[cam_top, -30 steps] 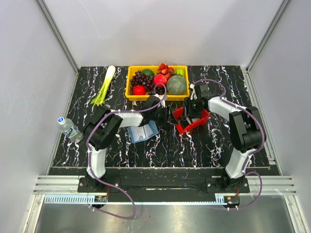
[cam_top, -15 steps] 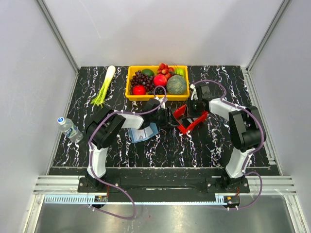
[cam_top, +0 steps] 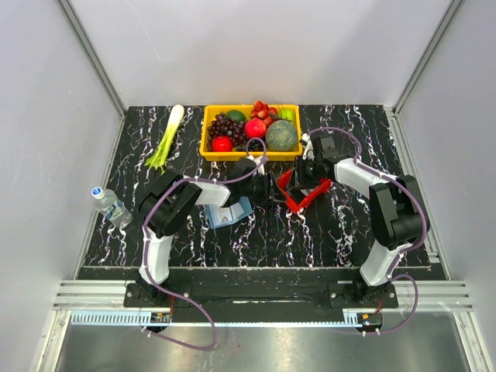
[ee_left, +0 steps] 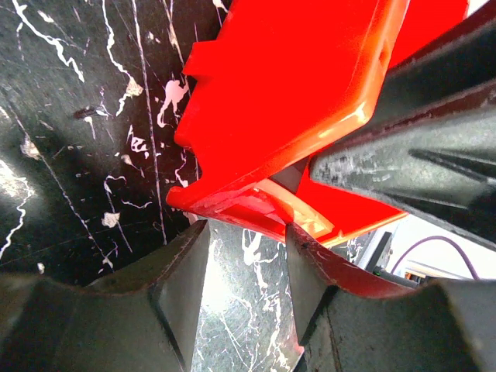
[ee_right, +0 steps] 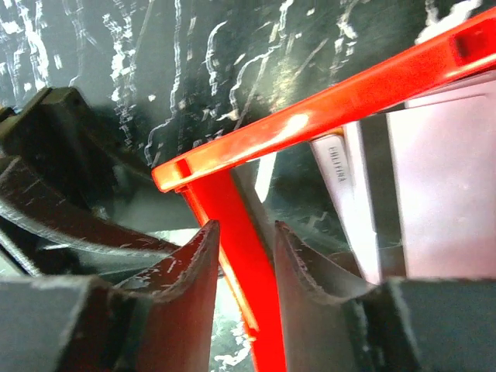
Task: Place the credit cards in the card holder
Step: Pick up the credit card from the storage box.
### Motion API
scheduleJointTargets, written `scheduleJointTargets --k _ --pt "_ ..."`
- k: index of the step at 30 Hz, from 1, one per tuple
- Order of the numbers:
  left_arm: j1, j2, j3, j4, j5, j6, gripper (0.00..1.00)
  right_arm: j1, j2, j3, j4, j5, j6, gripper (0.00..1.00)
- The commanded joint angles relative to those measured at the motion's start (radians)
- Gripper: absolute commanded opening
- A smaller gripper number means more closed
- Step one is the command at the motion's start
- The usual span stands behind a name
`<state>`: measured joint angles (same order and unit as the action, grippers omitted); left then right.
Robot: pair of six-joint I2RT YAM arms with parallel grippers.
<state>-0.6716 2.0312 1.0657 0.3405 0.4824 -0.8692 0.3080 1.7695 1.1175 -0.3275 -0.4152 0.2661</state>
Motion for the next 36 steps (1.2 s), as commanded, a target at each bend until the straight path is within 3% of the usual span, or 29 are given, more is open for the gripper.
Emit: scheduleJointTargets --k 1,9,13,17,22,29,36 --pt "-0.003 0.0 0.016 0.023 -0.031 0.009 0.48 0.005 -0.035 0.018 0.002 0.18 -0.014 0.45" --pt "-0.003 -0.011 0.005 0.029 -0.036 0.007 0.48 0.003 -0.007 0.102 -0.021 0.45 -0.08 0.67" --pt "-0.003 -0.017 0.005 0.032 -0.036 0.007 0.48 -0.004 0.037 0.149 -0.053 0.429 -0.133 0.78" --pt "-0.003 -0.012 0.013 0.034 -0.031 0.004 0.49 -0.017 0.145 0.189 -0.094 0.331 -0.148 0.79" --pt "-0.002 -0.012 0.017 0.029 -0.025 0.009 0.49 -0.018 0.231 0.206 -0.145 0.369 -0.169 0.82" --pt "0.006 0.006 0.04 0.023 -0.015 0.01 0.49 -0.017 0.315 0.214 -0.231 -0.018 -0.14 0.82" --pt "0.017 0.012 0.043 0.02 -0.007 0.018 0.49 0.008 0.268 0.133 -0.203 -0.128 -0.145 0.71"
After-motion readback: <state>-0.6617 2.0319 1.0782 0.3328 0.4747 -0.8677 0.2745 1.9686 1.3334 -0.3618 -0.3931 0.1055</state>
